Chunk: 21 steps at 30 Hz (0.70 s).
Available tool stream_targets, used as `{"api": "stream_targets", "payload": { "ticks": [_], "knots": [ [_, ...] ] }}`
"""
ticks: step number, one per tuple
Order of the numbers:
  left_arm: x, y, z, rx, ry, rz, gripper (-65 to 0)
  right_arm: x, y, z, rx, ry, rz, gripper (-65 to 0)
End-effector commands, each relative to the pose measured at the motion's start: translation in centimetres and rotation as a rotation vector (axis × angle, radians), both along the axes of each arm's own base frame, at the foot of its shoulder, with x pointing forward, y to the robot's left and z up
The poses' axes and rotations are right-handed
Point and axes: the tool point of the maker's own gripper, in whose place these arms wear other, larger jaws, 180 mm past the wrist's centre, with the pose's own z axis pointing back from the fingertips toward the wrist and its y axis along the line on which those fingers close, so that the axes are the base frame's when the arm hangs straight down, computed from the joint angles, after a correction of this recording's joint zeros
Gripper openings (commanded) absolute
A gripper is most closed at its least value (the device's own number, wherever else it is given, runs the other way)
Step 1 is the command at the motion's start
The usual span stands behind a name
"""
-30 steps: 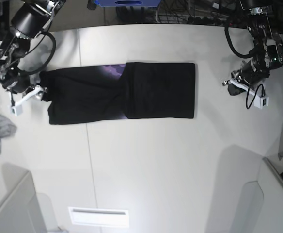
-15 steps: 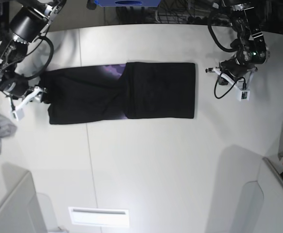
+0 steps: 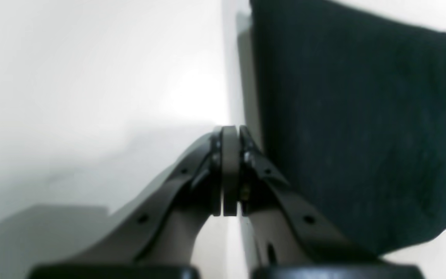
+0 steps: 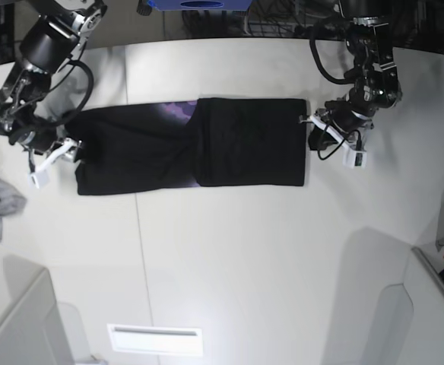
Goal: Fold the T-shirt properly
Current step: 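Grasp the folded stack with the left gripper and fold toward the right gripper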
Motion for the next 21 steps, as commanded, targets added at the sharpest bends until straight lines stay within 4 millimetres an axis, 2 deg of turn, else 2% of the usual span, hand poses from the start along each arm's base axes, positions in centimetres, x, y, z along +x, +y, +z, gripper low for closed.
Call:
{"api": "stream_targets", "payload": {
  "ticks": [1,5,7,9,12,15,17,21],
  "knots": [
    [-3.4,0.5,-3.2,0.076,0.183,-0.032,-65.0,-0.4,-0.4,0.0,-0.016,0.016,0.015,-24.5],
    [-3.2,-1.6,-3.2,0.051,0.180,-0.065,-65.0,-1.1,1.7,-0.9,-0.007,0.048,0.079,-24.8],
    [-2.5,-2.2,-3.0,0.043,0.167,-0.074,-65.0,-0.6,2.0,-0.9,-0.003,0.027,0.071,-28.5],
    [-2.3,-2.6,-3.0,0.034,0.165,-0.072,-65.0,-0.1,1.9,-0.7,0.000,-0.007,0.048,-39.9],
    [-2.2,-2.9,-3.0,0.025,0.162,-0.071,-65.0,0.2,1.7,-0.8,0.007,-0.023,0.031,-65.0],
    [-2.1,-3.1,-3.0,0.021,0.162,-0.072,-65.0,1.0,1.3,-0.1,-0.005,-0.065,0.016,-65.0],
    [-2.1,-4.1,-3.0,0.017,0.162,-0.102,-65.0,1.4,0.8,0.6,-0.031,-0.084,0.021,-65.0],
    [-1.9,-6.3,-2.9,0.010,0.159,-0.163,-65.0,1.8,-0.7,3.9,-0.121,-0.138,-0.011,-65.0]
  ]
}}
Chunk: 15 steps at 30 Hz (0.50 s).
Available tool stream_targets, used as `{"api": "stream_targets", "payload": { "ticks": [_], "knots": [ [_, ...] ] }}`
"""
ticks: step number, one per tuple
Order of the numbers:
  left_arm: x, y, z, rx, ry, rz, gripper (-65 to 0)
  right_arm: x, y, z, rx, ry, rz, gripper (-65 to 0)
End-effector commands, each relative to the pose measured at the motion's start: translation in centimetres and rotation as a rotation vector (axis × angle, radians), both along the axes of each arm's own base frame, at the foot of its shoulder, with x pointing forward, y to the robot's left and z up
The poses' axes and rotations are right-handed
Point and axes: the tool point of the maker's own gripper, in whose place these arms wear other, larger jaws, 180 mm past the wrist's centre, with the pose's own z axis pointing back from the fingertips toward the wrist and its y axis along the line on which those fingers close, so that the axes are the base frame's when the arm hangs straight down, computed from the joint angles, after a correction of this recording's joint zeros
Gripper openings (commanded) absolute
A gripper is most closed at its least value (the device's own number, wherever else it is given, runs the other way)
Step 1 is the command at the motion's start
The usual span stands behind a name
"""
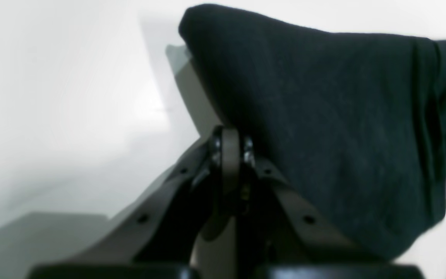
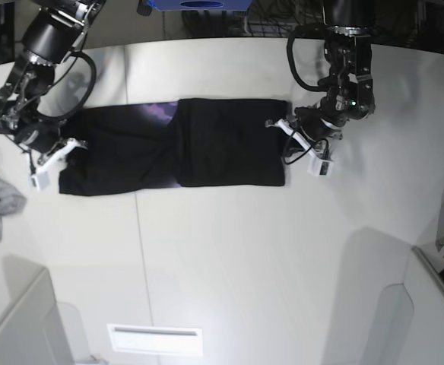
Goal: Fold the T-shirt properly
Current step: 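Grasp the folded stack with the left gripper and fold toward the right gripper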
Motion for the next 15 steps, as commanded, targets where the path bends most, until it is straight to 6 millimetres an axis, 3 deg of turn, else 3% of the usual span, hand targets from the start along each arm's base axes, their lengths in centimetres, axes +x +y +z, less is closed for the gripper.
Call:
{"api": "stream_targets", "payload": {
  "ticks": [1,6,10,15],
  "knots": [
    [-3.1,0.0,-2.8,0.087,0.164,-0.059,-65.0,1.4,-0.1,2.6,-0.025,-0.082,0.011,-65.0],
    [-3.0,-1.9,-2.5,0.084,0.169,-0.067,-65.0,1.4,4.8,6.6,-0.084,-0.157,0.126,-65.0],
    [-2.8,-1.8,-1.6,0.089,0.143,-0.066,-65.0,0.0,9.6,9.0,-0.061,-0.207,0.181,-65.0],
    [-2.8,-1.7,-1.0,0.093,0.126,-0.068,-65.0,-1.5,15.3,8.7,0.031,-0.201,0.269,-65.0]
  ]
}}
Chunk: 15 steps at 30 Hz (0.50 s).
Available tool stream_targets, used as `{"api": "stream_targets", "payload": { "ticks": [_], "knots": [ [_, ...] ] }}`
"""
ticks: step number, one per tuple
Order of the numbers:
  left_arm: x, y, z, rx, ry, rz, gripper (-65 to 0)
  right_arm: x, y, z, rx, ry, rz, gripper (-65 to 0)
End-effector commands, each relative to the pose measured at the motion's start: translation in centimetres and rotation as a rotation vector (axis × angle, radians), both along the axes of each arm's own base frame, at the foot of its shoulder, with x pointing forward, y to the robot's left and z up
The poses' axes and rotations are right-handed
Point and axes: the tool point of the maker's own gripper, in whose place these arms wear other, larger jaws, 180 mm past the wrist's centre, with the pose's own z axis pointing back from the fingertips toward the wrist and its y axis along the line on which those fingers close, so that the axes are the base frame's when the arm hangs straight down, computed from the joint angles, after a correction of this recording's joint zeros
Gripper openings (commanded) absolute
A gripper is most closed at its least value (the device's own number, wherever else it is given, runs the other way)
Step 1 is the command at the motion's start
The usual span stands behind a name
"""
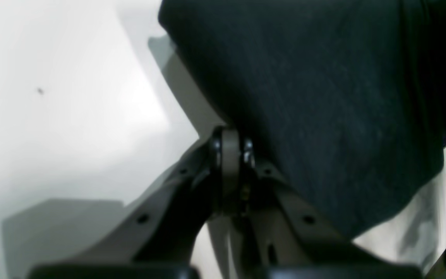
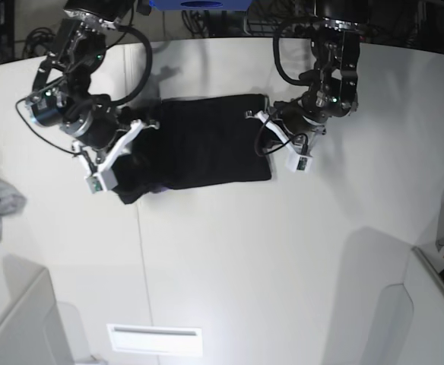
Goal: Fold the T-shirt properly
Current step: 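Grasp the folded stack with the left gripper and fold toward the right gripper, then press the folded stack together with both grippers and release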
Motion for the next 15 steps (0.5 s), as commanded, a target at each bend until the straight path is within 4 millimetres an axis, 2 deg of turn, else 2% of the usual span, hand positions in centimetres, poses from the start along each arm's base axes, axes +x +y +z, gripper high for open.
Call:
{"api": "stream_targets", "payload": {
  "ticks": [1,11,15],
  "knots": [
    [-1.5,1.1,-1.3,0.074,0.079,-0.017,-65.0,0.3,1.4,1.1,0.032,-0.048,0.028,-65.0],
    [-2.5,1.2,-1.8,0.078,0.100,-0.019,-65.0,-0.8,10.5,2.3,0.212,-0.049,0.128,-65.0],
    [-2.6,1.2,-1.9,0.076,0.101,-0.019,-65.0,-0.9,12.4,1.9,0.242,-0.023,0.142,-65.0]
  ]
}}
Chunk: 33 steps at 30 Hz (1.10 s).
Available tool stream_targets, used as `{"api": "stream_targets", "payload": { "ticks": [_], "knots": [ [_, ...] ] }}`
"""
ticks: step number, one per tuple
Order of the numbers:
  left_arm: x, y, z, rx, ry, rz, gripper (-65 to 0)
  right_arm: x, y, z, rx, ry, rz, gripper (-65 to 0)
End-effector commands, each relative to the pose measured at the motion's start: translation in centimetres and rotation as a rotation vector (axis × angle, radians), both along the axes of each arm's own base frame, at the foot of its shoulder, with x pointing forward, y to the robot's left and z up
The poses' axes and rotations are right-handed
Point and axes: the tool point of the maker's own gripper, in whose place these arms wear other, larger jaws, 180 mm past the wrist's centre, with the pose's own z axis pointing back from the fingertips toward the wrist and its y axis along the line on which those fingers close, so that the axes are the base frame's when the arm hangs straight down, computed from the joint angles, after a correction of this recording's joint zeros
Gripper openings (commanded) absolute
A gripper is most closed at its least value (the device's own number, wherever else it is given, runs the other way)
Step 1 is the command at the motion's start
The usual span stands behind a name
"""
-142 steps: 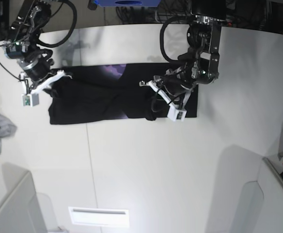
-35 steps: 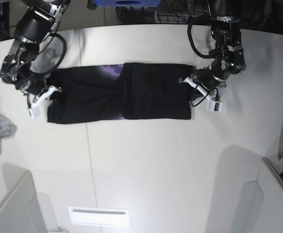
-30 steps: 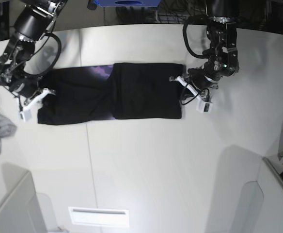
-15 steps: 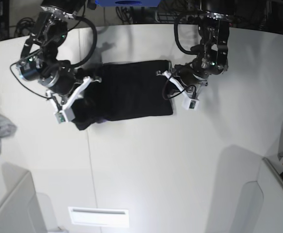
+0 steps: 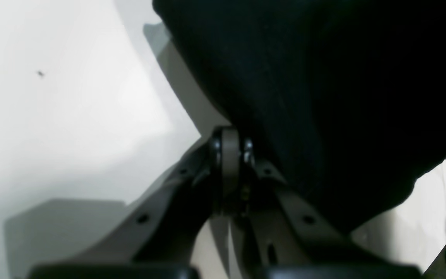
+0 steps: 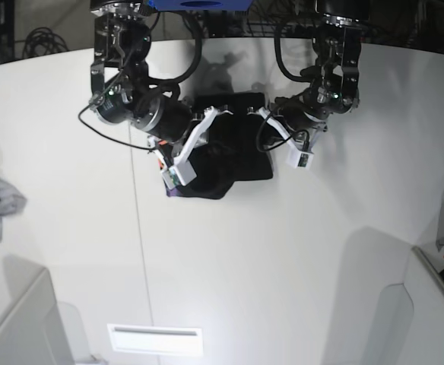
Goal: Fold the T-shirt properly
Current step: 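Press the folded stack together with both grippers and release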
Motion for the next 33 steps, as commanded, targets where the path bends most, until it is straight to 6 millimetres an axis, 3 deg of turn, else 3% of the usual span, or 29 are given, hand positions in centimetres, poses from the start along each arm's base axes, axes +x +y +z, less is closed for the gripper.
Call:
{"api": "stream_targets", "payload": {
  "ticks": [1,7,11,16,19,26,30,33],
  "knots": [
    [-2.0,1.0,-1.7,0.072,0.099,-0.019,-65.0,1.0,0.5,1.1,0.037,-0.040,-0.016,-65.0],
    [-2.1,1.2,-1.8,0.075,0.100,-0.018,-65.0,1.7,-0.6,-1.6,-0.001,0.002,-0.030,-65.0],
    [-2.0,2.1,-1.7,0.095,0.097,-0.020,-65.0,1.8,-1.1,-2.0,-0.017,0.007,-0.031,-65.0],
    [-1.7,3.0,-1.6,0.097,0.092,0.010,-65.0,1.7,-0.5,-1.8,-0.007,0.005,-0.019,-65.0],
    [-1.7,3.0,-1.6,0.097,0.092,0.010,-65.0,1.7,1.0,-2.2,-0.016,0.015,0.035,-65.0],
    [-2.4,3.8,-1.8,0.116,0.103,0.005,-65.0,2.1,1.1,-2.9,-0.020,0.051,0.010,-65.0],
    [-3.0,4.8,0.0,0.148,0.055,-0.009,-65.0,2.1,1.1,-3.0,-0.020,0.057,0.013,-65.0],
    [-3.5,7.6,1.7,0.183,0.018,0.057,-65.0,1.9,1.4,-2.9,-0.009,0.063,0.015,-65.0]
  ]
}}
